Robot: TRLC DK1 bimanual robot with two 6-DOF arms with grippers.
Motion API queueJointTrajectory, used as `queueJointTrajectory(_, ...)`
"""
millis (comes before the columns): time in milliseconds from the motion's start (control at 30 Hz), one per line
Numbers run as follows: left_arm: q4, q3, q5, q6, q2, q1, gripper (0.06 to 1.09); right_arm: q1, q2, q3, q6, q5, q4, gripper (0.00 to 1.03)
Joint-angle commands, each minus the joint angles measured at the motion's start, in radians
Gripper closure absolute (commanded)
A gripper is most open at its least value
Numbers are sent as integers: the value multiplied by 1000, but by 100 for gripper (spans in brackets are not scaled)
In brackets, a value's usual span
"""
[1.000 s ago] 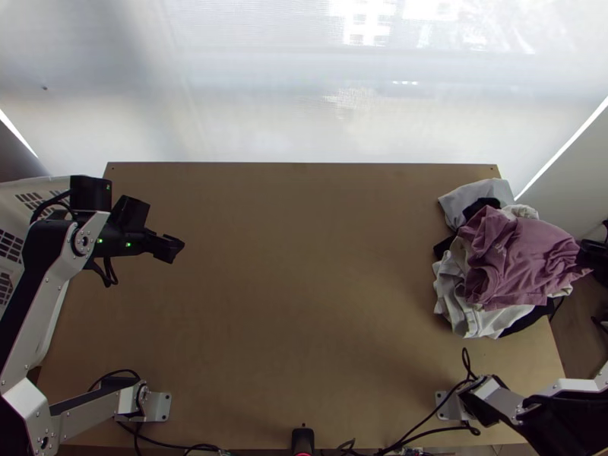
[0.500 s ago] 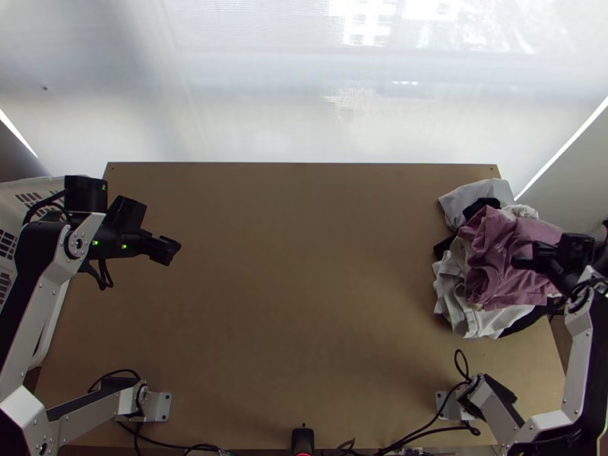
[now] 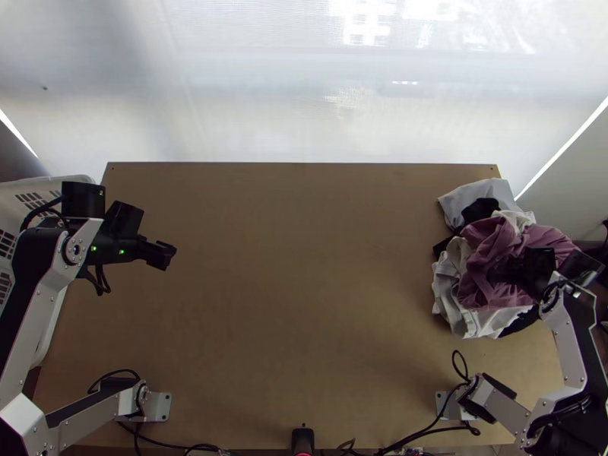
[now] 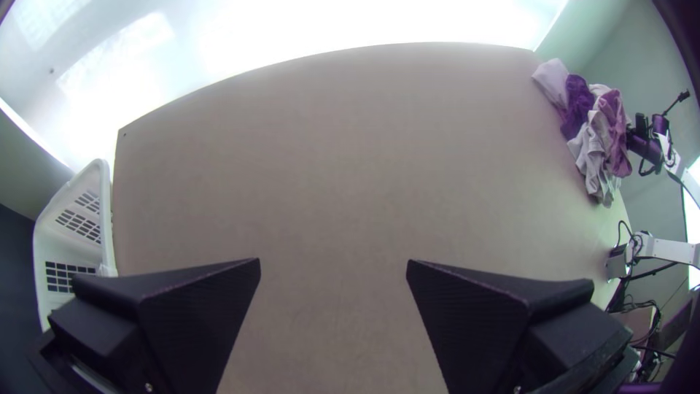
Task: Fold the t-shirt
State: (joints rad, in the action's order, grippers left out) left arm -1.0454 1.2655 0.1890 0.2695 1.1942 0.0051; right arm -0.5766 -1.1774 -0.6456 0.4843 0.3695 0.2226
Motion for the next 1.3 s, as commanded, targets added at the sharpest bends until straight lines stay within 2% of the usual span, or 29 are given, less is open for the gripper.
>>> queueJointTrajectory(0, 7, -14, -6, 8, -16, 15, 11, 38, -24, -57, 8, -34, 35, 80)
queueJointTrajectory(67, 7, -17, -6, 19, -21, 24, 11, 38, -7, -109, 13, -50, 109, 50)
queueJointTrajectory(133, 7, -17, -6, 23, -30, 32, 11, 31, 30, -173, 23, -53, 212, 6)
queueJointTrajectory(167, 7, -17, -6, 27, -31, 32, 11, 21, 56, -203, 25, -53, 247, 4)
queueJointTrajectory(367, 18, -17, -5, 11, -62, 18, 11, 6, 243, -378, 53, -53, 440, 4)
queueJointTrajectory(533, 45, -52, -19, -26, -157, -8, 11, 3, 378, -503, 45, -55, 480, 4)
queueJointTrajectory(600, 81, -84, -52, -56, -223, -10, 11, -2, 458, -505, 50, -63, 458, 4)
queueJointTrajectory(667, 148, -129, -126, -102, -315, -16, 11, 1, 559, -465, 66, -69, 397, 4)
queueJointTrajectory(733, 206, -181, -157, -105, -406, -31, 11, 4, 645, -413, 71, -70, 339, 4)
queueJointTrajectory(867, 274, -255, -226, -136, -533, -30, 11, 9, 688, -371, 31, -69, 305, 4)
queueJointTrajectory(967, 415, -377, -227, -177, -682, -24, 11, 27, 708, -281, 10, -69, 261, 4)
queueJointTrajectory(1067, 444, -448, -224, -205, -762, -30, 11, 55, 757, -183, 11, -73, 195, 4)
queueJointTrajectory(1133, 449, -489, -220, -239, -800, -36, 11, 73, 786, -126, 11, -93, 156, 4)
queueJointTrajectory(1267, 550, -600, -217, -256, -895, -40, 11, 152, 822, -42, -3, -172, 132, 4)
